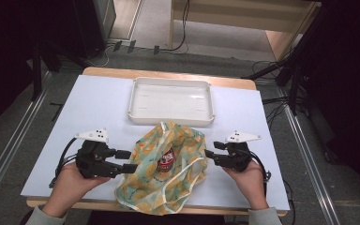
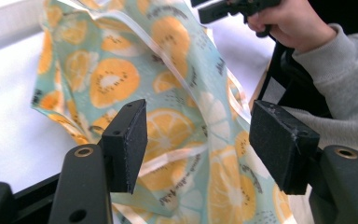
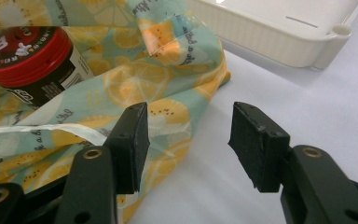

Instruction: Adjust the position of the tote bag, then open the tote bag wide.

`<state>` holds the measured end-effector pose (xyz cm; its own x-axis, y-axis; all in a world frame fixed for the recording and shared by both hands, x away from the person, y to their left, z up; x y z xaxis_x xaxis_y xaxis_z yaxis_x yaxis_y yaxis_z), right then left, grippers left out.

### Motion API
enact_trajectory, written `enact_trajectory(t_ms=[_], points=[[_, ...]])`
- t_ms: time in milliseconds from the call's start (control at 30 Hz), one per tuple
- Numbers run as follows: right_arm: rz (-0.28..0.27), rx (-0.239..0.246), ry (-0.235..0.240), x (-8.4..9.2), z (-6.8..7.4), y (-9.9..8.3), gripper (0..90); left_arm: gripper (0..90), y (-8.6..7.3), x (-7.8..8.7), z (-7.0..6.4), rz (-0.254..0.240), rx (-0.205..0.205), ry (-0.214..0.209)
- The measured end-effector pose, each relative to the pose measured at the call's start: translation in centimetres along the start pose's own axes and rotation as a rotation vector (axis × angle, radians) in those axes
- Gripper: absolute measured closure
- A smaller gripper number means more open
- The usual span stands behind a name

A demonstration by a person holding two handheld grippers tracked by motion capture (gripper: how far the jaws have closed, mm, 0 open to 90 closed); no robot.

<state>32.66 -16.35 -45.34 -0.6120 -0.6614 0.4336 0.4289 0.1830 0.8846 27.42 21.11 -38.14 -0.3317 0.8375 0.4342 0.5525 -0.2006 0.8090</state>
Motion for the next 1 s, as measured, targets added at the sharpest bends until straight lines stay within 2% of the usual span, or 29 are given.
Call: enact_trajectory(t_ms=[233, 567, 867, 1000], points=[[-0.003, -0.009, 0.011, 0.2, 0.3, 0.2, 52.5, 40.1, 0.7, -0.4, 1.9, 0.012, 0.019, 0.028], [-0.005, -0.021, 0.034, 0.5, 1.0, 0.7, 57.1, 40.8, 1.6, -1.3, 3.8, 0.05, 0.033, 0.052], [0.001, -0.027, 0.046, 0.4, 1.7, 1.1, 60.7, 40.7, 3.4, -2.1, 4.2, 0.062, 0.012, 0.045], [0.002, -0.033, 0.052, 0.4, 2.1, 1.3, 66.1, 40.6, 4.2, -2.5, 4.0, 0.059, 0.002, 0.038]])
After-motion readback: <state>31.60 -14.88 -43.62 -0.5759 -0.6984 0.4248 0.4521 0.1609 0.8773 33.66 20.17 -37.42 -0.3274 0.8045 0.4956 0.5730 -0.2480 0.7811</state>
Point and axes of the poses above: each handheld gripper's, and its own axes: x roughly backward along the jaws, y roughly out of its top, z roughly to its left, the point moved 3 cm from there along -x, roughly forward along the jaws, and after that the axes turned 12 degrees about -z, right-handed, at the moved point
